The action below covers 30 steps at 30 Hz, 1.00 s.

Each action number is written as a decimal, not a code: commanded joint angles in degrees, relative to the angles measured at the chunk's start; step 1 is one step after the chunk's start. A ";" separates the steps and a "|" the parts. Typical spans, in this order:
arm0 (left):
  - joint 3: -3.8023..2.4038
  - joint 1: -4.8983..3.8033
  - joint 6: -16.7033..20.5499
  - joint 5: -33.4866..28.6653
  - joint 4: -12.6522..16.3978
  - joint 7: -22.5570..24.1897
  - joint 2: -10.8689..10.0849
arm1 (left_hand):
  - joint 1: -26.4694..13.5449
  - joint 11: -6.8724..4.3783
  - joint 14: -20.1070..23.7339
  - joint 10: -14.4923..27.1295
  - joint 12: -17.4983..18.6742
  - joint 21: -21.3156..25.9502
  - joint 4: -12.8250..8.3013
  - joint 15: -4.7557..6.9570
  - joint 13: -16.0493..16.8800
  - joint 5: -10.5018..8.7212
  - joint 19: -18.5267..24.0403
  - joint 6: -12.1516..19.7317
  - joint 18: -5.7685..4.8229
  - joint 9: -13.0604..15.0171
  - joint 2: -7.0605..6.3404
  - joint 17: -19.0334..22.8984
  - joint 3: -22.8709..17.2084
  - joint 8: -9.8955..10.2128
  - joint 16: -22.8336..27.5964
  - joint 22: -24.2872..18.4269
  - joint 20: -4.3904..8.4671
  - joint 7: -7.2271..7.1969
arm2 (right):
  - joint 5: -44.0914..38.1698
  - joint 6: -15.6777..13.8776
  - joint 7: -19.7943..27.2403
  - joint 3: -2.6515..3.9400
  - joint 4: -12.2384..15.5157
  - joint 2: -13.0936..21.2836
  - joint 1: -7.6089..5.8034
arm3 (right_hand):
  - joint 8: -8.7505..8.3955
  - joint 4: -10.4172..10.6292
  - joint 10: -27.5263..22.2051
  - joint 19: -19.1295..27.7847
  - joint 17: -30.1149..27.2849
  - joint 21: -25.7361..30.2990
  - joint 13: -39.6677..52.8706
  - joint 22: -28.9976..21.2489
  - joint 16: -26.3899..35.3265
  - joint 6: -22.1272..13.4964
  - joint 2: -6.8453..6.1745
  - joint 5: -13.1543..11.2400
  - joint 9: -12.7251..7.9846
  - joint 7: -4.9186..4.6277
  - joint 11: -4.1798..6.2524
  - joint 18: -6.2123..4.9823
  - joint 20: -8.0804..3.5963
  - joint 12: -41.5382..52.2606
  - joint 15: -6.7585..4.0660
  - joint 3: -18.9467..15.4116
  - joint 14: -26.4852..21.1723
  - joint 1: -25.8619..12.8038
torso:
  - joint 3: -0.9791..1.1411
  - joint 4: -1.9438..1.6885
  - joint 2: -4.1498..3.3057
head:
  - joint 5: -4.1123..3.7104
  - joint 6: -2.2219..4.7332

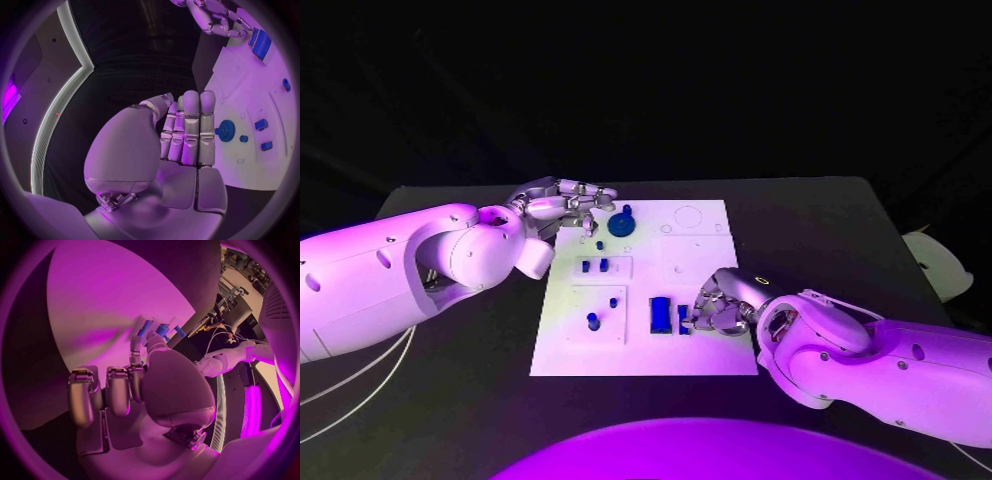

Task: Assemble the parts on the task board

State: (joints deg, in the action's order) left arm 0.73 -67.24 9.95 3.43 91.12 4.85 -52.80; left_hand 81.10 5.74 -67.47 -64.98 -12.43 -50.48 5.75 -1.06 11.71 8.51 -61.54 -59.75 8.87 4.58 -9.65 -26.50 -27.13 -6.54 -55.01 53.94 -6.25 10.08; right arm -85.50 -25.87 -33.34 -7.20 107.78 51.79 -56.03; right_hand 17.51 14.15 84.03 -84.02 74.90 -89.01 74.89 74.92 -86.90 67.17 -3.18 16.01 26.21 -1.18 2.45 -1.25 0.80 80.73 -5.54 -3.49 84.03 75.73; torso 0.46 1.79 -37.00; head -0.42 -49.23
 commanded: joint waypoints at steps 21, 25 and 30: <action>1.52 0.79 7.26 -7.21 -6.24 11.64 5.51 | -4.63 2.58 13.26 7.55 0.60 17.56 4.78 -4.01 -1.22 -0.36 12.66 4.87 0.77 -0.55 -0.67 6.84 9.94 0.90 13.68 -11.00 -4.06 1.01 | 56.91 -4.27 46.31 0.32 -18.37 -2.87 -10.03 | -7.41 -2.47 -18.94 11.13 -22.17 39.56 -22.21 1.13 27.32 -8.54 1.19 -2.01 -3.54 -4.81 -3.83 -6.31 2.90 -45.83 2.94 2.77 -4.02 8.49 | -1.56 1.18 4.58 | -0.26 7.94; 1.54 1.38 8.20 -8.97 -9.29 13.30 7.51 | -1.47 2.75 13.55 8.01 -0.09 29.05 5.75 -5.53 -3.05 -0.08 14.96 6.01 1.31 -0.62 2.07 13.05 16.11 -0.67 26.61 -19.52 -7.68 0.81 | 64.24 -2.91 50.73 0.35 -25.45 -5.85 -10.71 | -10.02 -2.03 -24.07 22.13 -38.54 62.14 -31.37 -9.21 47.64 -11.30 1.95 -4.66 -5.05 -6.92 -5.97 -8.76 4.52 -56.33 5.13 4.74 -13.18 10.17 | -1.52 1.16 5.71 | -0.29 9.59; 1.54 2.44 10.04 -10.43 -12.97 15.22 9.58 | 1.22 4.24 14.35 8.01 2.49 40.41 6.38 -7.25 -6.34 0.04 19.71 6.96 0.16 -0.83 4.35 17.17 20.20 -0.88 40.06 -28.36 -10.45 -0.11 | 70.75 0.03 54.57 0.43 -33.14 -9.78 -11.00 | -13.34 -1.37 -23.97 29.63 -49.94 75.88 -48.46 -21.30 67.43 -12.13 0.72 -6.81 -8.54 -9.72 -9.53 -8.79 8.44 -68.74 9.30 8.43 -20.36 11.88 | -1.23 1.44 6.64 | 0.17 11.66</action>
State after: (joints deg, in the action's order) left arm 2.30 -64.89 17.36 -4.10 78.71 16.16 -43.66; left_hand 81.87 9.72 -53.08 -56.93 -10.34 -11.30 12.07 -8.00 5.77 8.30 -42.28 -52.98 9.81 3.83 -5.40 -9.76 -7.44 -7.43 -16.47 26.60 -16.53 10.09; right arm -24.31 -29.44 14.57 -6.80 75.67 42.42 -66.99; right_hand 4.49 12.74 59.95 -55.08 25.99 -14.37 27.86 54.75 -21.17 55.07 -2.21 9.44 18.00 -10.64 -6.80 -9.73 8.92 12.89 3.43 4.64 64.34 87.57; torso -0.94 3.03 -31.25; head -0.47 -38.48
